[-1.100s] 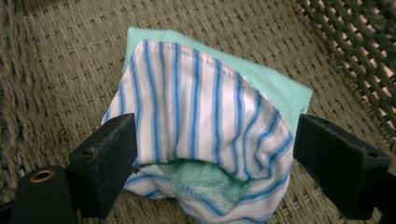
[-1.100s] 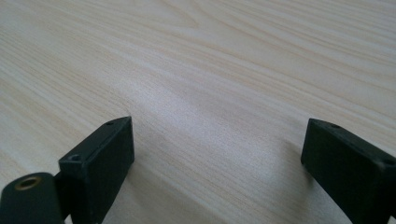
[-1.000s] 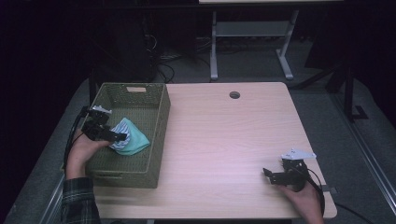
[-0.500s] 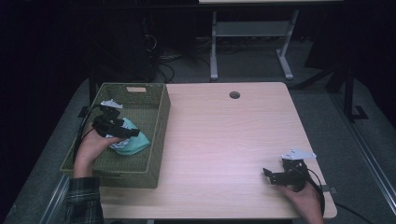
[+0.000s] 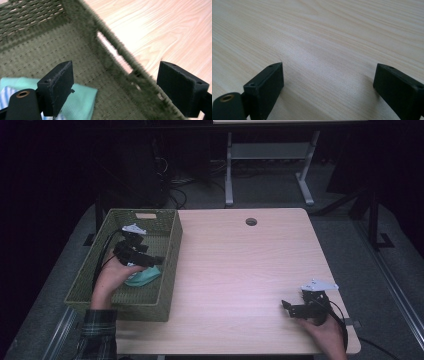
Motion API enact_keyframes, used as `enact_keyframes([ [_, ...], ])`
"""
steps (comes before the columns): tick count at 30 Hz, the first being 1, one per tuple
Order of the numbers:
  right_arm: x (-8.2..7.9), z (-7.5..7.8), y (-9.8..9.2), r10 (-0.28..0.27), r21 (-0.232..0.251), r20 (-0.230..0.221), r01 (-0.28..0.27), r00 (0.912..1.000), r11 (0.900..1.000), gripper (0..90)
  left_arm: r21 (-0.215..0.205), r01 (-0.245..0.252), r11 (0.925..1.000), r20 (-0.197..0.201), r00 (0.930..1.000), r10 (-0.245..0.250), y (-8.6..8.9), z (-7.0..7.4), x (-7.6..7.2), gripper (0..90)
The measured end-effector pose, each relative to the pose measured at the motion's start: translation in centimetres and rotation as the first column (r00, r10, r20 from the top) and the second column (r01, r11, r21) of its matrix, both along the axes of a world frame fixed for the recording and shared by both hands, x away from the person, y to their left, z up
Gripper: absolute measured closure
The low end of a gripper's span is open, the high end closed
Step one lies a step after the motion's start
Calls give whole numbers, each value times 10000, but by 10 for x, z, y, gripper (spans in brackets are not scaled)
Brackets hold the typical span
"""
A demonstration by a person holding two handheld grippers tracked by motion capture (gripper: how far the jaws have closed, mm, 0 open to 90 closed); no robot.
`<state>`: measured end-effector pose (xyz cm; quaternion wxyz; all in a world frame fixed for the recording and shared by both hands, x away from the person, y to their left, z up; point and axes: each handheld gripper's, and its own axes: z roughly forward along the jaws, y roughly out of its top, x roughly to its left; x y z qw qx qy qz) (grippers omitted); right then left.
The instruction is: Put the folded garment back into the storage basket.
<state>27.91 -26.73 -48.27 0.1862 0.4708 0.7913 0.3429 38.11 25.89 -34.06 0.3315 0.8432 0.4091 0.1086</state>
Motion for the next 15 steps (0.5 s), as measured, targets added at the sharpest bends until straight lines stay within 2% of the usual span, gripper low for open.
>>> enact_keyframes([
  [7, 0, 0, 0, 0, -1, -5, 0, 10000, 10000, 91, -331, 291, 9990, 139, 9995, -286, -24, 4, -4, 134],
  [15, 0, 0, 0, -4, 0, -5, 4, 10000, 10000, 91, -502, 811, 9954, 320, 9963, -796, -54, 6, -10, 136],
])
